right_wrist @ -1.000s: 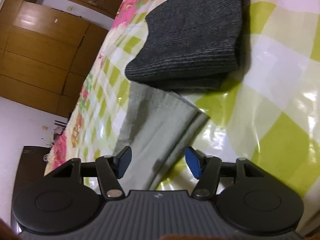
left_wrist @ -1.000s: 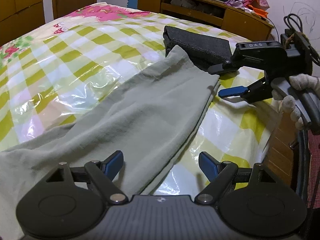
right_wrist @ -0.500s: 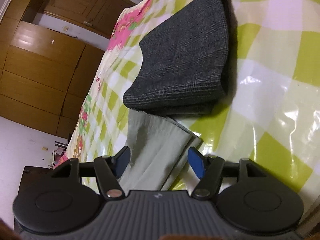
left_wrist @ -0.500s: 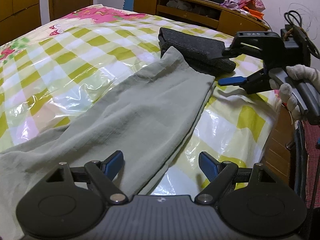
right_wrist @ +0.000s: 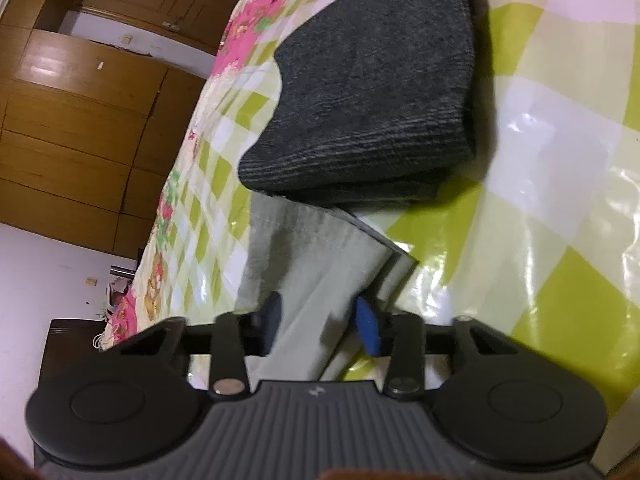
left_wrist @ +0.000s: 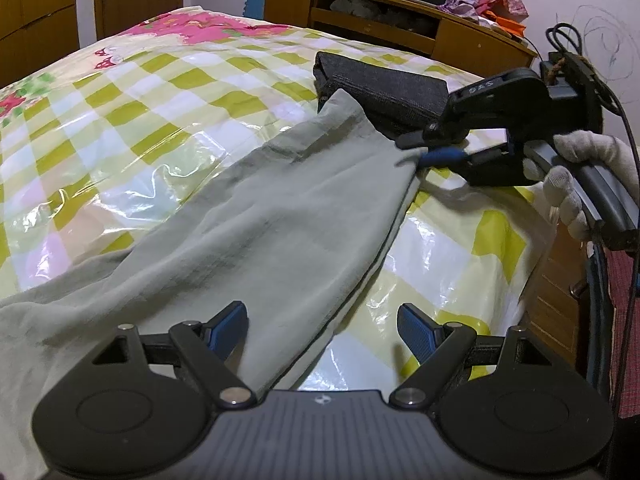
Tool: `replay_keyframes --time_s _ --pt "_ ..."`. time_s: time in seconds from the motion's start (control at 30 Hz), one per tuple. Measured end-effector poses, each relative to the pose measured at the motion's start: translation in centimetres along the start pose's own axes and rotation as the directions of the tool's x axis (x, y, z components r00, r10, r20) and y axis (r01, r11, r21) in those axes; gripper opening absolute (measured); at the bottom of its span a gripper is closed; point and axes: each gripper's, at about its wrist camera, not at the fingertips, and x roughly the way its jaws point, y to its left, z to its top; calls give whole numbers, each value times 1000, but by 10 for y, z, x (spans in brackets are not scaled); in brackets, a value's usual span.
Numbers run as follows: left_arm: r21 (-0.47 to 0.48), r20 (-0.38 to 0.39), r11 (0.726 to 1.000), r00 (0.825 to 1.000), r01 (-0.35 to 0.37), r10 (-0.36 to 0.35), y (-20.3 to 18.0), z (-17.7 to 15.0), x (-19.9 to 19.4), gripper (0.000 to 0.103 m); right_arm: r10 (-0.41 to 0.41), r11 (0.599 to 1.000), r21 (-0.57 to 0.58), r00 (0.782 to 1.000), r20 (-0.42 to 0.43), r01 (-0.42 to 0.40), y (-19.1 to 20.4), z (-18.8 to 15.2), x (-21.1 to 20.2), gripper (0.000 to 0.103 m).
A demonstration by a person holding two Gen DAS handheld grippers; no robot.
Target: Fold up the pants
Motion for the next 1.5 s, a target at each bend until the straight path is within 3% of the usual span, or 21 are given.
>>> replay_keyframes --time_s 0.07,0.23,0.37,0.53,0.6,0.7,1.0,1.2,1.3,1.5 --pt "8 1 1000 1000 2 -2 -2 1 -1 93 35 999 21 999 -14 -35 -4 1 5 5" --pt "19 9 1000 1000 10 -10 -3 4 -2 93 94 996 0 995 20 -94 -2 3 -8 3" --pt "20 -15 1000 1000 10 -10 -4 2 6 93 79 997 -24 996 38 -78 -6 1 -19 3" --pt "26 -18 1000 1000 15 -15 -6 -1 3 93 48 998 31 999 -13 -48 -16 -1 -3 9" --pt "21 -13 1000 1000 17 -17 -4 -2 3 93 39 998 44 999 -17 -38 -17 -3 -10 17" --pt "16 -10 1000 1000 11 -11 -3 -2 4 93 15 999 51 1000 -11 -14 -18 -4 -17 21" --pt "1 3 1000 1000 15 -15 -1 -4 2 93 8 999 54 999 -35 -6 -10 -1 4 43" --pt "7 12 1000 1000 13 -13 0 -4 -2 93 65 992 109 998 -9 -63 -11 -3 10 43" --pt "-8 12 1000 1000 23 -23 5 -6 -2 93 57 989 133 998 30 -60 -13 -12 -8 43" --pt "-22 13 1000 1000 21 -20 6 -7 -1 93 11 996 86 997 -71 -5 -4 -22 -6 50"
